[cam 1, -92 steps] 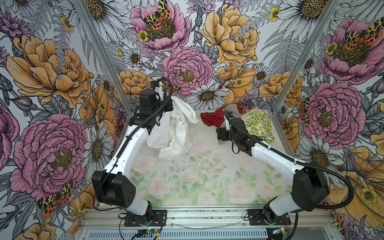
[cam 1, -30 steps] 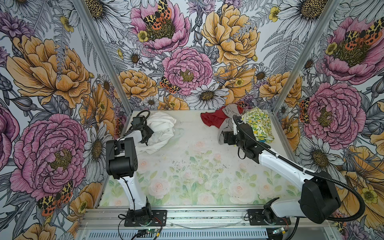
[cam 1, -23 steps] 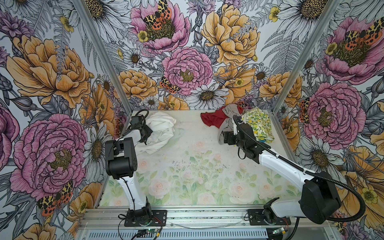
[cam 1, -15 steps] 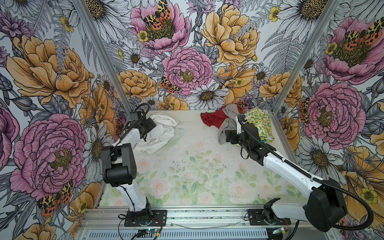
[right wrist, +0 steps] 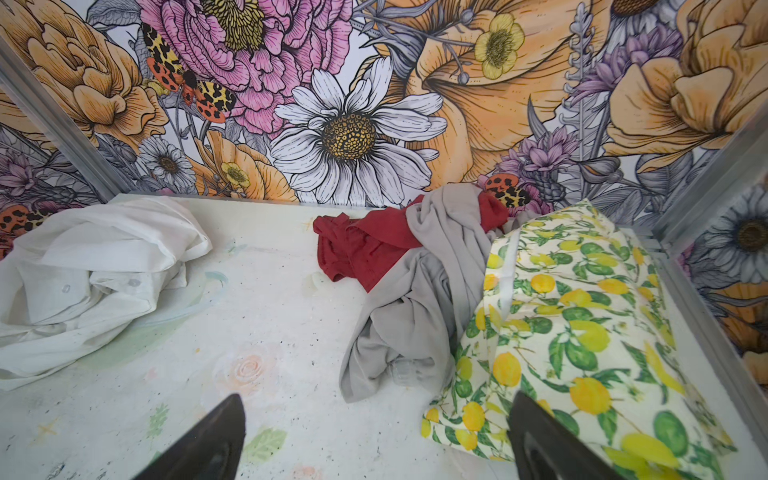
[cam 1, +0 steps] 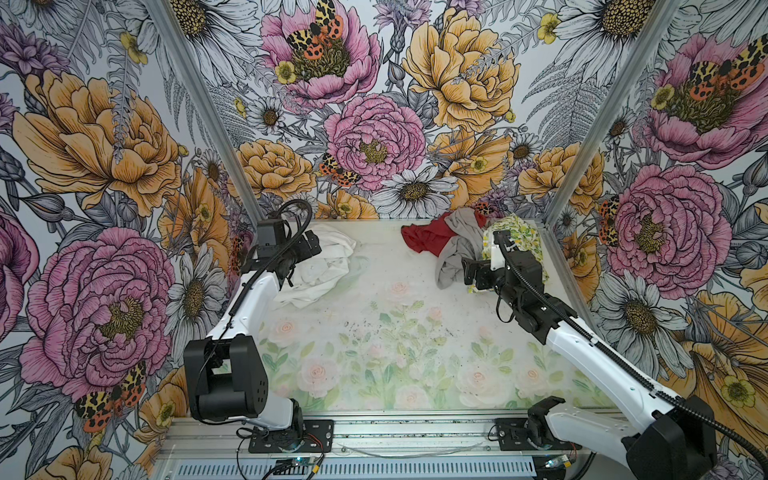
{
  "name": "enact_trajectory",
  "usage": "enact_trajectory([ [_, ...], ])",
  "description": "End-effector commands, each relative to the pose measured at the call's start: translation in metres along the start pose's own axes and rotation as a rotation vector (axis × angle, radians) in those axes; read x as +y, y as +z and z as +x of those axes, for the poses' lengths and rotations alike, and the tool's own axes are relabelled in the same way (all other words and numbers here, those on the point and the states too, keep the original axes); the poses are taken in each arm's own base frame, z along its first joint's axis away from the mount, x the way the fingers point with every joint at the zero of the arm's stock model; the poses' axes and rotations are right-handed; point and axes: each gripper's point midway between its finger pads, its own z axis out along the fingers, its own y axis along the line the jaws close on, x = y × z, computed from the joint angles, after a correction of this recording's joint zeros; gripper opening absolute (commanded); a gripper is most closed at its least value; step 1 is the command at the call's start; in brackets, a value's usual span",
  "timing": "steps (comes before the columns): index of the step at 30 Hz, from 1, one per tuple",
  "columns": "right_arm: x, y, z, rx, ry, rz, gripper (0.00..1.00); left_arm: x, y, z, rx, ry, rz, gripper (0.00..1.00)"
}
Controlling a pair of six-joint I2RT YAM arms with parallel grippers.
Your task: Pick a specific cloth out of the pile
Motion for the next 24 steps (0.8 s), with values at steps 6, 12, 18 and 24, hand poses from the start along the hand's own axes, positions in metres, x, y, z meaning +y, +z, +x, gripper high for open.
enact_trajectory([
  [6, -0.045, -0.024, -0.008, -0.064, -0.019, 0.133, 1.0, -0.028, -0.051, -0.017, -0.202, 0.101, 0.108, 0.99],
  [12, -0.057, -0.04, -0.02, -0.116, -0.014, 0.172, 1.0, -0.033, -0.089, -0.023, -0.34, 0.105, 0.133, 0.99],
  [18, -0.068, -0.049, -0.027, -0.191, -0.027, 0.217, 0.99, -0.024, -0.108, -0.015, -0.437, 0.123, 0.11, 0.99],
  [24, -0.087, -0.043, -0.009, -0.25, -0.018, 0.286, 0.99, -0.001, -0.085, 0.011, -0.436, 0.135, 0.037, 0.99],
])
